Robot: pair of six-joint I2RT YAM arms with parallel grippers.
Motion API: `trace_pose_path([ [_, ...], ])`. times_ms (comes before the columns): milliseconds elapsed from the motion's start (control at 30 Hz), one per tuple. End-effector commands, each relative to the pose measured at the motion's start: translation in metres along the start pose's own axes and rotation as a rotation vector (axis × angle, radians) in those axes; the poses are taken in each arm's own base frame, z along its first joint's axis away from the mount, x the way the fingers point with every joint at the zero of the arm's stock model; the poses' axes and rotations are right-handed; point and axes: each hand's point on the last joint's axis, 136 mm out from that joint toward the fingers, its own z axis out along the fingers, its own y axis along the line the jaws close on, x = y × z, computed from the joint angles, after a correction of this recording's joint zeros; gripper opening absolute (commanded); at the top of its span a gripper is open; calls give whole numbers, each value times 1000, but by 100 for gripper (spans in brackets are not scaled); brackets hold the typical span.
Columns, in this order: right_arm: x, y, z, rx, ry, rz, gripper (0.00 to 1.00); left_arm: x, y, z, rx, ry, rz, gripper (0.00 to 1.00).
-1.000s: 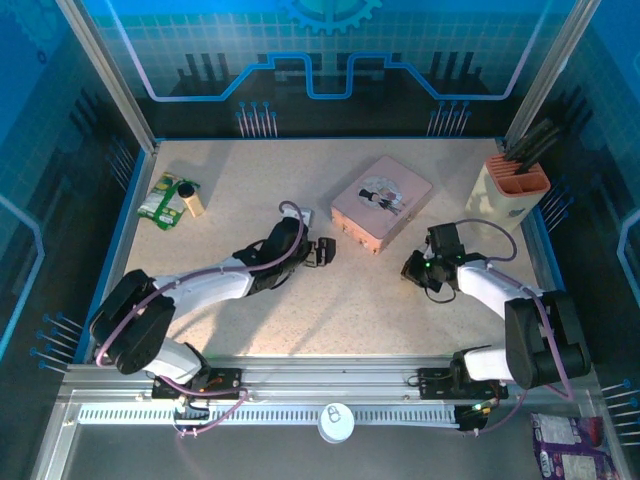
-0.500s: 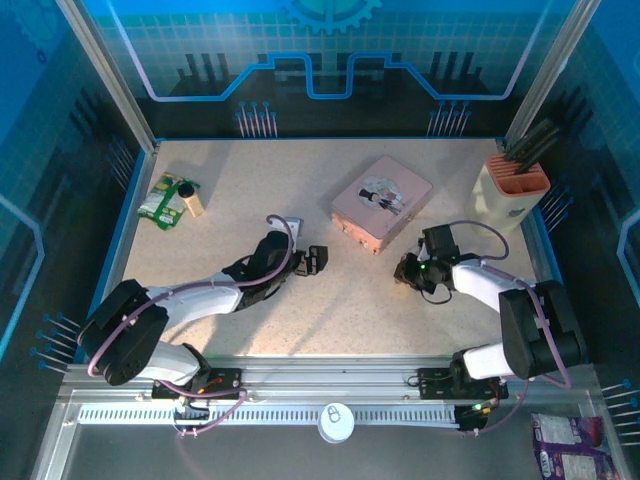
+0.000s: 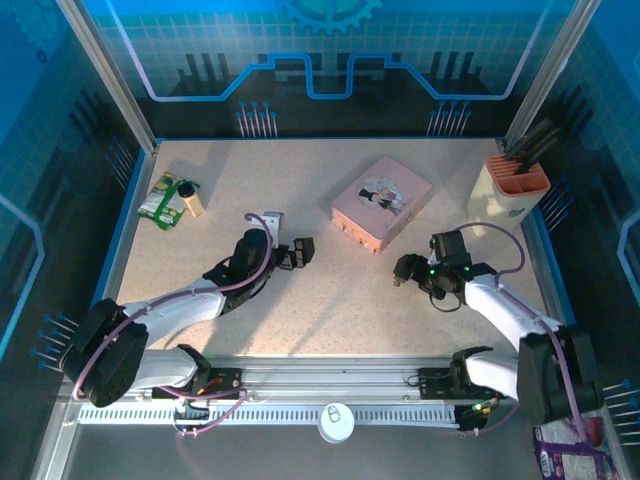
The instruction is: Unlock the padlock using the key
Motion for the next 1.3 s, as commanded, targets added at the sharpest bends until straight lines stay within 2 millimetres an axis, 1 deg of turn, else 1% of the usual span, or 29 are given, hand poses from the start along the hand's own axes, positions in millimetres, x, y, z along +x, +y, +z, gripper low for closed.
trace_pose_path([
  [0, -2, -13, -18, 61, -44, -24, 92, -3, 15, -6, -71, -10, 63, 99],
  [33, -7, -10, -26, 59, -71, -45, 94, -6, 18, -8, -89, -18, 77, 99],
  [67, -12, -7, -33, 59, -100, -60, 100, -10, 21, -9, -108, -29, 91, 99],
  [133, -24, -2, -49, 65, -159, -107, 100, -18, 29, -12, -164, -55, 126, 99],
  [200, -39, -1, -66, 96, -246, -159, 100, -30, 45, -17, -266, -96, 154, 99],
  [300, -61, 4, -86, 114, -393, -280, 100, -45, 62, -24, -385, -151, 213, 99],
  [400, -79, 9, -102, 113, -548, -386, 100, -57, 71, -33, -433, -237, 290, 99],
  [433, -83, 8, -104, 122, -587, -415, 100, -60, 73, -36, -437, -268, 313, 99],
  [500, -92, 5, -107, 158, -666, -458, 100, -65, 84, -41, -471, -317, 342, 99],
  [567, -99, 2, -103, 201, -699, -510, 100, -65, 95, -41, -494, -323, 357, 99],
  [633, -105, 2, -93, 231, -717, -574, 100, -65, 101, -37, -506, -296, 389, 99],
  [700, -111, 1, -83, 258, -735, -621, 100, -64, 113, -37, -556, -290, 407, 99],
  [767, -116, 2, -76, 271, -757, -663, 100, -58, 124, -35, -556, -270, 407, 99],
  [800, -117, 2, -69, 271, -762, -684, 100, -51, 130, -32, -535, -255, 397, 99],
  [833, -121, 6, -69, 260, -802, -701, 100, -45, 139, -32, -534, -245, 371, 99],
  [900, -122, 12, -59, 222, -826, -740, 100, -32, 155, -29, -508, -230, 314, 99],
  [967, -123, 18, -49, 184, -845, -770, 100, -36, 158, -31, -495, -257, 302, 99],
  [1067, -126, 22, -34, 148, -863, -801, 100, -40, 162, -26, -465, -273, 299, 99],
  [1133, -130, 27, -30, 124, -885, -829, 99, -43, 162, -21, -436, -286, 309, 99],
  [1167, -132, 30, -29, 96, -897, -830, 100, -41, 164, -15, -412, -285, 298, 99],
  [1200, -136, 28, -27, 74, -876, -800, 100, -39, 169, -11, -411, -292, 291, 99],
  [1233, -136, 30, -23, 16, -848, -797, 100, -41, 175, -10, -433, -318, 285, 99],
  [1267, -136, 30, -19, -33, -846, -794, 100, -40, 184, -14, -452, -324, 234, 99],
])
